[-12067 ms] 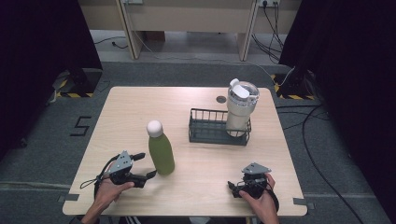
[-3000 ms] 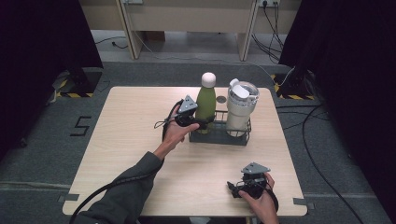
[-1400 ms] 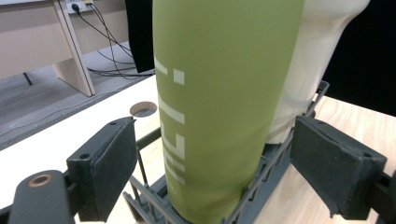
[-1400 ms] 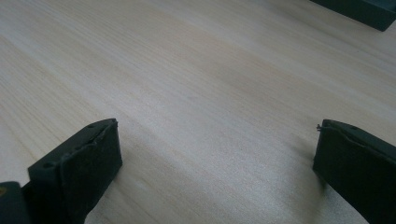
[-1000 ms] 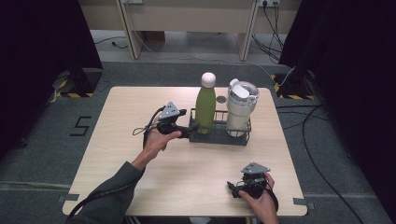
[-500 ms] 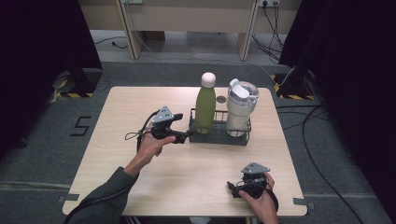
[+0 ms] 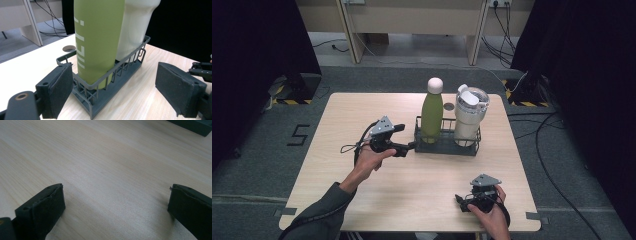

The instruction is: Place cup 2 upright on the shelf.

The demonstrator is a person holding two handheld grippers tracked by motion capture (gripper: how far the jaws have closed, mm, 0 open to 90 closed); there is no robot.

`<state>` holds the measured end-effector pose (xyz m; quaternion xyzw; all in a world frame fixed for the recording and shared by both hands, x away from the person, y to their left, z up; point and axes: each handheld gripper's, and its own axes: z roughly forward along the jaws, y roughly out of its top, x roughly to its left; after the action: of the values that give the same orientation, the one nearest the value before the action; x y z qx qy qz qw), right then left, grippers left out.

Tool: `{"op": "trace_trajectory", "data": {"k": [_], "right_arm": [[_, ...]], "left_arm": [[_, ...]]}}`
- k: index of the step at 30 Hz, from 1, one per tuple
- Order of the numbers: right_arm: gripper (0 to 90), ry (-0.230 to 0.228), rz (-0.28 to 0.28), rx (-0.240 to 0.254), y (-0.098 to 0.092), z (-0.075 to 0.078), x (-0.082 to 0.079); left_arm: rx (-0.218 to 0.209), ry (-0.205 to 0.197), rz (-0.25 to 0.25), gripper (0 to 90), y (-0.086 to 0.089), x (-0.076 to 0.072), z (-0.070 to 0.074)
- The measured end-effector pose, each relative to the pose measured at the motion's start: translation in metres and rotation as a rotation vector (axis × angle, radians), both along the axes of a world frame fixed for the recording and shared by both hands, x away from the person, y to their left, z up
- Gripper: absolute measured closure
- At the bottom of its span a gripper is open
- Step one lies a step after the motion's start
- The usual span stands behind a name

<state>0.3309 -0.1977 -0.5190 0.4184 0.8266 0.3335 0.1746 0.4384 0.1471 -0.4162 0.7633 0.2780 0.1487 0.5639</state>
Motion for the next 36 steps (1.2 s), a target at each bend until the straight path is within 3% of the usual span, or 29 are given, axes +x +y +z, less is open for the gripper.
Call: {"op": "trace_trajectory", "data": {"k": [25, 36], "right_arm": [[1.2, -0.002, 0.002, 0.0, 0.0, 0.0, 0.0], [0.6, 0.0, 0.003, 0.001, 0.001, 0.0, 0.0]], "left_arm": [[-0.016, 0.028, 0.005, 14.6, 0.014, -0.016, -0.014], [0.003, 0.042, 0.001, 14.6, 0.022, -0.022, -0.017]]}}
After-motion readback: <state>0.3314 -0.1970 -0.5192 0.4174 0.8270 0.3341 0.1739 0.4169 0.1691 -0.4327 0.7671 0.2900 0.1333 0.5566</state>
